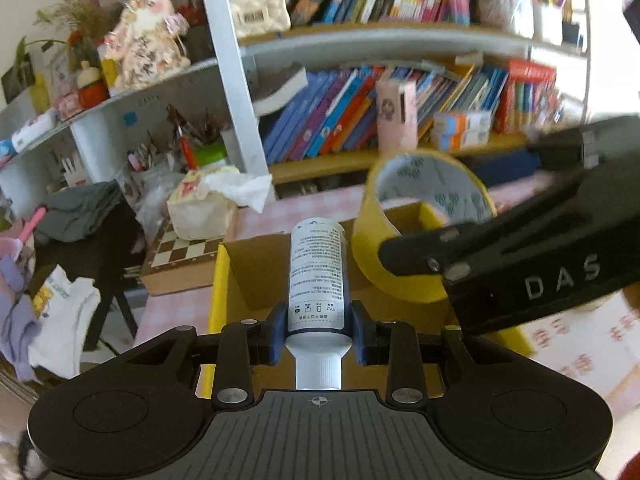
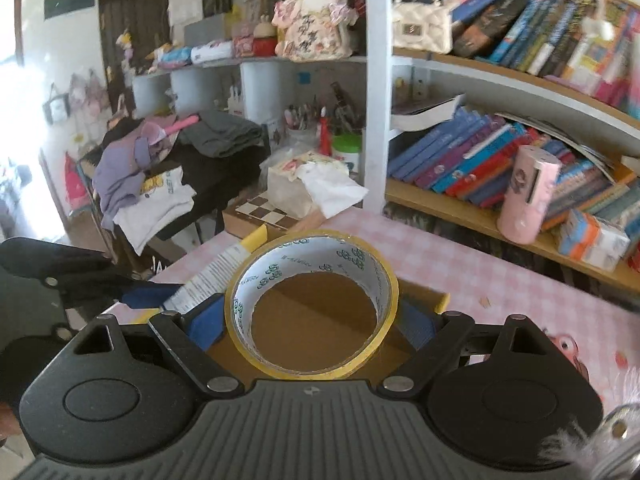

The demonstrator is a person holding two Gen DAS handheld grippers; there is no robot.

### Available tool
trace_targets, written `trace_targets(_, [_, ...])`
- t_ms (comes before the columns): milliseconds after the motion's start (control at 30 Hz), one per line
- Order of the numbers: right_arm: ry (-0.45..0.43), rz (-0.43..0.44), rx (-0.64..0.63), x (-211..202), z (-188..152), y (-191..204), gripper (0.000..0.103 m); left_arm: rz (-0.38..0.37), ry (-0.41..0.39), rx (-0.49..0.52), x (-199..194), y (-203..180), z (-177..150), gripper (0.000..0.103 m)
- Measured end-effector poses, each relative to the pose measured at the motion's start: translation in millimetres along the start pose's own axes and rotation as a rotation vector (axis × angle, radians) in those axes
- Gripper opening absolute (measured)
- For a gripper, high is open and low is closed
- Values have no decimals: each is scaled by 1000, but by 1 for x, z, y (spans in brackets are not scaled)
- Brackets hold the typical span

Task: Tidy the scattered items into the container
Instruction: 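Carry the spray bottle and tape roll with both tools over the yellow box, then lower both items into the box and open both tools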

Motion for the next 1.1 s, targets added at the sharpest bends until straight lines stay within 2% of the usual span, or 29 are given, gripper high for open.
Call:
trace_targets(100, [51, 11, -15, 31, 4, -5, 90, 23, 62, 34, 28, 0, -1, 31])
trace_targets(267, [177, 39, -28, 79, -11, -8, 90, 25, 171, 4, 68, 8, -13, 31])
trace_targets(433, [284, 72, -65, 114, -30, -6, 90, 30, 263, 39, 96, 12, -26, 31])
trace_targets(600, [377, 63, -86, 144, -47, -12, 90, 28, 334, 64, 115, 15, -37, 31])
trace_targets(767, [404, 12, -168, 159, -51, -17, 90, 22, 400, 112, 129, 15, -44, 31])
trace_targets(967, [414, -21, -257, 168, -57, -18, 90, 20, 420, 151, 132, 11, -44, 32])
trace_targets(1100, [407, -18, -246, 167, -56, -19, 91, 26, 420, 161, 132, 9, -44, 37])
Point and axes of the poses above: each gripper's, at about its wrist camera, not at the fingertips, and x roughly the way its jaws point, y to its left, z to its top, the point moved 10 cm from there along x, roughly the way its jaws point, and after that the axes turned 5 degrees about -z, right-handed, at the moved point
